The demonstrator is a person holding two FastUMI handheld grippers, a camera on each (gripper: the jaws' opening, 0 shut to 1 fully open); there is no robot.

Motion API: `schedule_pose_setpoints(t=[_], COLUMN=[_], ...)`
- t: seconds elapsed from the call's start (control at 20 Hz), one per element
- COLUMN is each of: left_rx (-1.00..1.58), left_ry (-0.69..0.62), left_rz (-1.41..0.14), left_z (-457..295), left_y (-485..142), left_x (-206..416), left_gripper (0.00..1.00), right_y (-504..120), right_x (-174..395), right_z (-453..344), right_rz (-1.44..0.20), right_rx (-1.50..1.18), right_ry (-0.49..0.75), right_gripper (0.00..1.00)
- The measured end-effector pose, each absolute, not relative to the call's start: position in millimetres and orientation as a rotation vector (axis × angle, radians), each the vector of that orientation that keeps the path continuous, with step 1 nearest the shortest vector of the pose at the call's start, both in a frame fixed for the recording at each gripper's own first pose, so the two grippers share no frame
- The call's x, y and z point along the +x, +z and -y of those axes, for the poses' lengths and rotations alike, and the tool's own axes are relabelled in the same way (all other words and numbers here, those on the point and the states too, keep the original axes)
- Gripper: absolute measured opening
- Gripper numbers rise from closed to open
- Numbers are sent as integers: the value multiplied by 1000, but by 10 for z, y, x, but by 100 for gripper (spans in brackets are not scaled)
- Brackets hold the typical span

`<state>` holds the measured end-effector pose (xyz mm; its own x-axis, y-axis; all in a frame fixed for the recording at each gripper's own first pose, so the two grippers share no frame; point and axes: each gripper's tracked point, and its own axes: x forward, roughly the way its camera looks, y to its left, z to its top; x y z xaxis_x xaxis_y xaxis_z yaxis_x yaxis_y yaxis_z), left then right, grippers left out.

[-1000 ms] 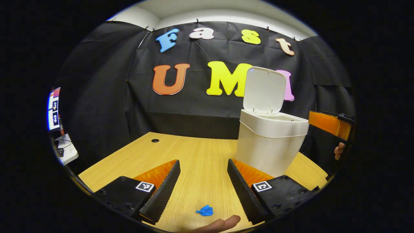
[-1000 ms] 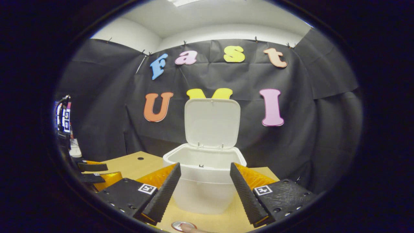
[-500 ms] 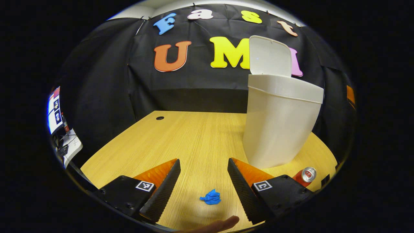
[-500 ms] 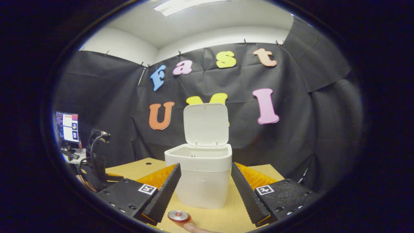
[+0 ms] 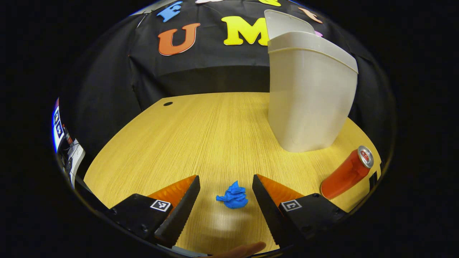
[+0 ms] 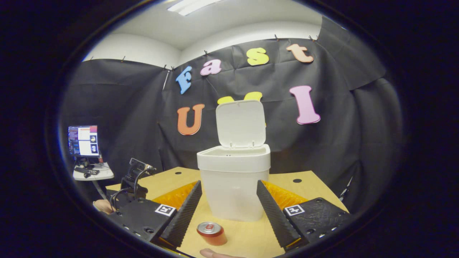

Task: Press the lid of the desktop garbage bin to open it, pick up the crumpled paper on the desktop and throw it into the bin, then pick up the pop can on the desktop and drop it into the bin, and finally close the garbage bin lid.

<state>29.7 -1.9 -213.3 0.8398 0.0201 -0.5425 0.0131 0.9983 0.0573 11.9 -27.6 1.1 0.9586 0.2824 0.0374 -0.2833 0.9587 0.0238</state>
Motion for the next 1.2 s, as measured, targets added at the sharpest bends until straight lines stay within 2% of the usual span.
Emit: schedule_pose_setpoints(t=[0.45,0.55,0.8,0.85,0.9,1.0,1.05,1.2], left_rx=[51,56,63,54,50,43,42,48], left_ry=[-47,-60,-84,-84,-78,-67,-59,-56], left_rz=[-631,-642,-657,-659,-657,-648,-635,-574], left_z=[91,82,117,125,112,88,67,54], left_y=[-2386,-2422,-2481,-2484,-2477,-2439,-2402,-2236], left_x=[294,295,314,315,310,308,315,347], left_gripper=[93,89,65,70,58,49,47,46], right_y=[-168,-249,-344,-369,-407,-490,-567,-782], right_x=[150,162,172,175,162,167,185,157], right_z=[204,166,85,80,62,36,57,-49], right_rz=[-35,-72,-122,-129,-135,-144,-163,-169], right_rx=[94,105,114,105,96,86,71,32], right_ry=[268,267,280,270,261,224,181,154], right_gripper=[94,94,96,92,92,92,96,96])
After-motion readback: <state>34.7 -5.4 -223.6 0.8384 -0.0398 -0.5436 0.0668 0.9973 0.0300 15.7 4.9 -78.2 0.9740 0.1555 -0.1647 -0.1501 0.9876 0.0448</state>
